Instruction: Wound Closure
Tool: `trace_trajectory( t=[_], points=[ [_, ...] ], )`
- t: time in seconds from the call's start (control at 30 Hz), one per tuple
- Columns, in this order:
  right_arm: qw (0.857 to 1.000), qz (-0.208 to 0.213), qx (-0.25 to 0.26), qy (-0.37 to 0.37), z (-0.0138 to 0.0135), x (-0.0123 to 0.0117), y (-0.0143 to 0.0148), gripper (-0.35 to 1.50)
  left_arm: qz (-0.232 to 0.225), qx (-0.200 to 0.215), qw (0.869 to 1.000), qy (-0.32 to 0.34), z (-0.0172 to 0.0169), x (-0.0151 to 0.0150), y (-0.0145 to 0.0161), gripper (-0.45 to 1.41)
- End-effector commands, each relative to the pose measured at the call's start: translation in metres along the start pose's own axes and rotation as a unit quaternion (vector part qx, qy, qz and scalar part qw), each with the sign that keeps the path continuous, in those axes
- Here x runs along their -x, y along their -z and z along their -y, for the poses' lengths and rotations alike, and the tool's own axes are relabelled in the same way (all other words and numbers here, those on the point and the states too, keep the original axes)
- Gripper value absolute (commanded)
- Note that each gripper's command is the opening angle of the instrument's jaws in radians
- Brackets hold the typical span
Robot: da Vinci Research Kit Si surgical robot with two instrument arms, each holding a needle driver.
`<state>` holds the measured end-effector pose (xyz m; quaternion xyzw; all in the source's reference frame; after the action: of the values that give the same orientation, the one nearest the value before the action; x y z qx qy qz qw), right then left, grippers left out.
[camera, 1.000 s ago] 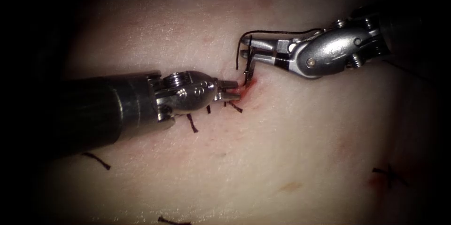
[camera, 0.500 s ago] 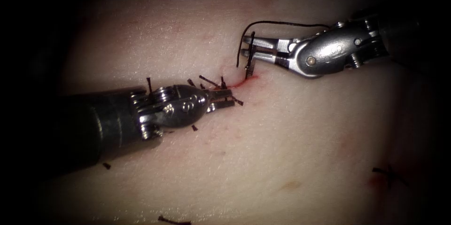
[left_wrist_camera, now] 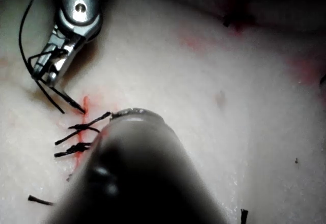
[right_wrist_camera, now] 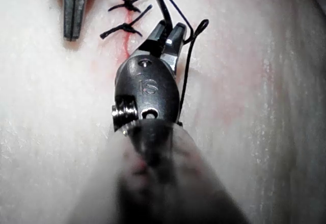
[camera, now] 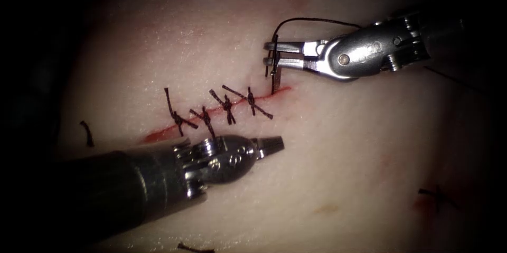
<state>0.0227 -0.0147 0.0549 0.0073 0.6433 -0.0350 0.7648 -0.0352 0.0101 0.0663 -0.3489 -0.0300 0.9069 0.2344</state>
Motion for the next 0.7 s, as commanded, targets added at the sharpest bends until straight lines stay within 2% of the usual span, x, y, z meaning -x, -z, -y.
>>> trace_trajectory(
  t=[0.03,0.4,0.7],
  points=[
    [1.0,0.003,-0.008,0.002,0.0006,0.0004,-0.0008,-0.35,0.0,-0.001,1.0,-0.001,0.0002,0.0,-0.0008,-0.05],
    [0.999,0.002,-0.016,-0.032,0.0,0.0004,-0.0011,-0.35,0.0,-0.007,1.0,-0.001,0.0007,0.0002,-0.0022,-0.11],
    [0.998,-0.003,-0.01,-0.056,-0.0008,0.0002,-0.0009,-0.35,-0.01,-0.009,1.0,-0.006,0.0008,0.0023,-0.0039,-0.11]
  ],
)
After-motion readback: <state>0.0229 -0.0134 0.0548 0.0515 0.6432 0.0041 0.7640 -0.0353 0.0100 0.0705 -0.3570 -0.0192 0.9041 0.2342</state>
